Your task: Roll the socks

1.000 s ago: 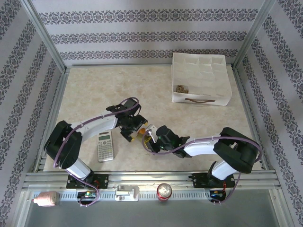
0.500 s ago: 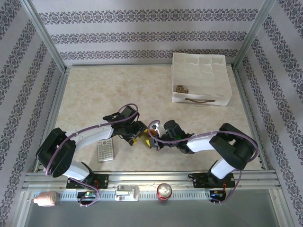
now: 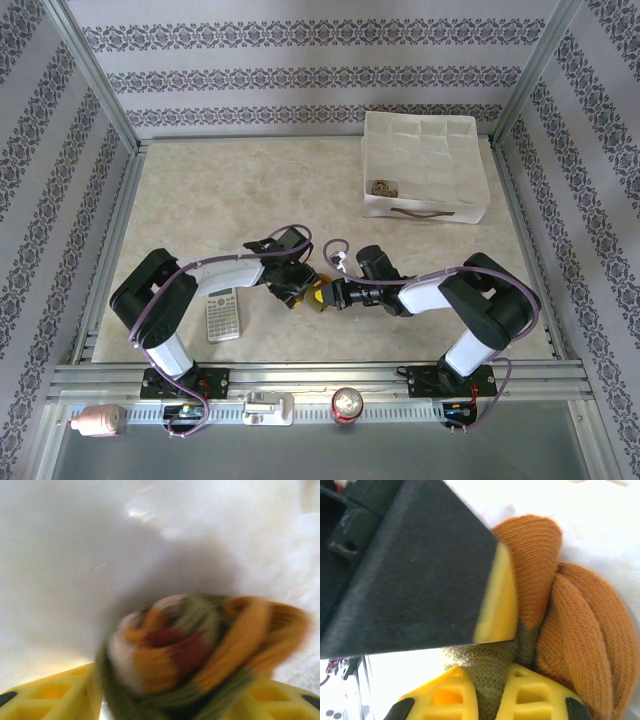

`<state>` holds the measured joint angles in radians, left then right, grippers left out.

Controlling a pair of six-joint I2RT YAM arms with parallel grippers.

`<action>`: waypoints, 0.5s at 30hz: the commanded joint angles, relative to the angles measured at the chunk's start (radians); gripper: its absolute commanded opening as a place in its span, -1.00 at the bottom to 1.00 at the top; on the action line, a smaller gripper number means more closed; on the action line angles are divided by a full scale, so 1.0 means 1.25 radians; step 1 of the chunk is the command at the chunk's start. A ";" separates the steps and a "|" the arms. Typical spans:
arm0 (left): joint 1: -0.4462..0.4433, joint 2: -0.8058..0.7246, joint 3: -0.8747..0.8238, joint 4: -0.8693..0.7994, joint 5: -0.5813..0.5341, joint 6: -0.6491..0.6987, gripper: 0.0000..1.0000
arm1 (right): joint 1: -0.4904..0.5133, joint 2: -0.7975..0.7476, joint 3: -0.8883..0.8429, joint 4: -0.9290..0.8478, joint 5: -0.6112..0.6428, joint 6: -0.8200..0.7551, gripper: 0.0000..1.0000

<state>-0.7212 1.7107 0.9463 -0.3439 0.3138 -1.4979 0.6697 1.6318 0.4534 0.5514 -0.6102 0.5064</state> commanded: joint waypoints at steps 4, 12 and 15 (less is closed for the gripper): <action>-0.010 0.077 0.006 -0.228 -0.059 -0.015 -0.93 | 0.044 -0.078 -0.007 -0.306 0.192 -0.156 -0.50; -0.010 0.031 0.061 -0.494 -0.110 -0.029 -1.00 | 0.294 -0.375 -0.063 -0.313 0.605 -0.337 0.13; -0.010 0.048 0.089 -0.513 -0.104 -0.034 -1.00 | 0.394 -0.351 -0.047 -0.320 0.719 -0.380 0.14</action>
<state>-0.7258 1.7226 1.0649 -0.7353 0.2588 -1.5131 1.0870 1.1679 0.3969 0.2081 0.0425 0.1417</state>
